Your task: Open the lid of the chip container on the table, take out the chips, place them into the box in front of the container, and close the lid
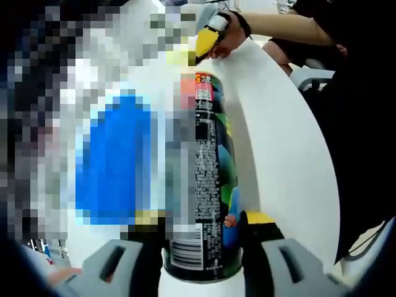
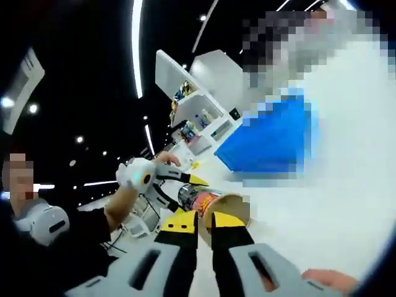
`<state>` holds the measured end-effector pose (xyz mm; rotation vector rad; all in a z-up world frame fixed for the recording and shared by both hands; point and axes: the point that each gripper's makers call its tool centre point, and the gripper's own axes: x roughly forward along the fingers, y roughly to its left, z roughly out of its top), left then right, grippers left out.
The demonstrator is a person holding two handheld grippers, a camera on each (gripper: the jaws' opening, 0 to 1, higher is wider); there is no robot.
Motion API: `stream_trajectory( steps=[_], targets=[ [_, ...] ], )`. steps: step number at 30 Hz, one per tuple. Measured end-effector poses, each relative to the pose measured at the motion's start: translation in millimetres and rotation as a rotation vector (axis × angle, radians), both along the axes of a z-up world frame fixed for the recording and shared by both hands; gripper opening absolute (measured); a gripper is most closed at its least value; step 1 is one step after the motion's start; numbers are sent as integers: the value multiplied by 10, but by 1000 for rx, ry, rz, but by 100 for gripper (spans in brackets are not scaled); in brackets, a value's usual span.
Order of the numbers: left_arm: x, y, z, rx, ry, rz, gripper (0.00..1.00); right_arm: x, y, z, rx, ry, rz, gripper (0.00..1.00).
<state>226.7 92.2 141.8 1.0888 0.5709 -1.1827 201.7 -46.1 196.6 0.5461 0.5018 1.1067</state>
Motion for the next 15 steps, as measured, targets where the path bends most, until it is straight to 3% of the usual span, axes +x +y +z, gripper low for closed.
stream_trajectory(
  steps=[2, 3, 4, 7, 9, 11, 15],
  targets=[
    [-1, -2, 1, -2, -1, 0, 50, -58, 70, -29, -22, -12, 32, 8],
    [-1, 2, -1, 0, 0, 1, 50, -49, 60, -97, -78, -35, 21, 7],
    [2, 3, 0, -3, 1, 4, 50, -6, 55, -39, -61, -76, 1, 7],
    [2, 1, -1, -6, 2, 5, 50, -59, 57, -32, -58, -74, 18, 8],
    [1, -3, 0, -7, 1, 4, 50, 6, 15, -74, -125, -166, -13, 13],
    [1, -6, 0, -11, 0, 3, 50, 83, -40, -143, -185, -210, -49, 16],
    [-2, -10, 1, -15, -2, 2, 50, -55, 82, -126, -161, -211, 11, 13]
  ],
)
